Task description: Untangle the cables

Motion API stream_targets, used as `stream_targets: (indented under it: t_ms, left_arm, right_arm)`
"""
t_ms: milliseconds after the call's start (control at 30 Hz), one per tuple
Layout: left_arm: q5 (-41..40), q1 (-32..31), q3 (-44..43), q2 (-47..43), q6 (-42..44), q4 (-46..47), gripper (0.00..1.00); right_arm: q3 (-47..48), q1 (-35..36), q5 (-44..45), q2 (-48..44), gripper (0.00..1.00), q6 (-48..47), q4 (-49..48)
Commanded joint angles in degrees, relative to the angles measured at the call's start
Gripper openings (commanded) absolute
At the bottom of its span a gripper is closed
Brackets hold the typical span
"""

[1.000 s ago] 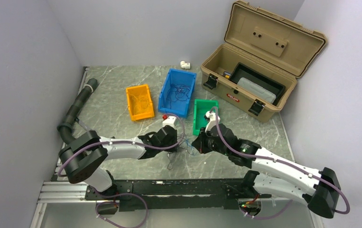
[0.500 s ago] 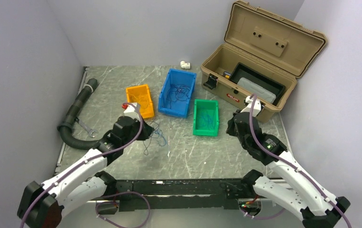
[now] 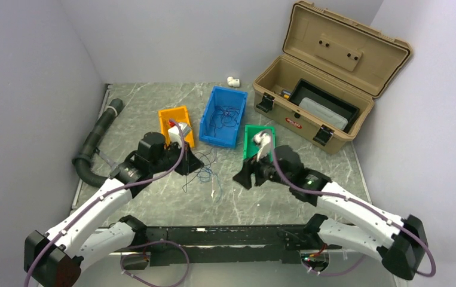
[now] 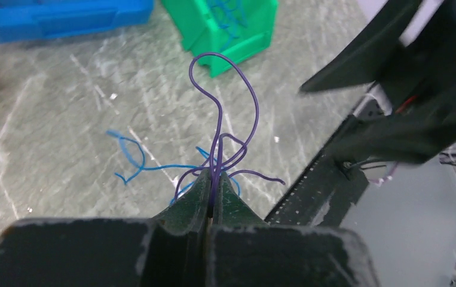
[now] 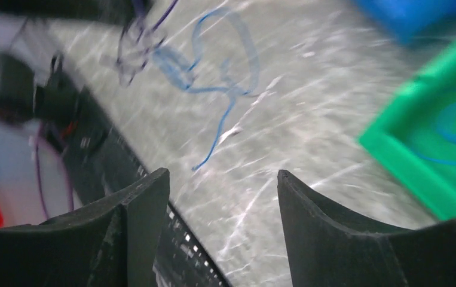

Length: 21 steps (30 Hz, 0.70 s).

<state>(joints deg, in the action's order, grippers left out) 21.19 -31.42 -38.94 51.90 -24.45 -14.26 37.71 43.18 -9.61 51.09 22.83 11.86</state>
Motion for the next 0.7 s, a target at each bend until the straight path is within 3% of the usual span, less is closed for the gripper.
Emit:
stream_targets:
  t_ms: [0, 267, 667]
  left_arm:
    - [9.5, -0.1, -7.8, 0.7, 4.9, -4.8, 0.0]
    - [13.6, -0.7, -15.5, 0.3, 6.4, -10.7, 0.0]
    - [16.4, -2.7, -20.6, 1.2, 5.5, -11.2, 0.0]
  right_arm:
    - [-2.2, 9.6, -6.0, 2.6, 0.71, -9.2, -13.2]
    - [-8.0, 14.2, -4.5, 3.2, 0.85, -12.5, -28.5]
    - [-4.9, 15.2, -0.3, 13.2, 0.9, -13.1, -38.8]
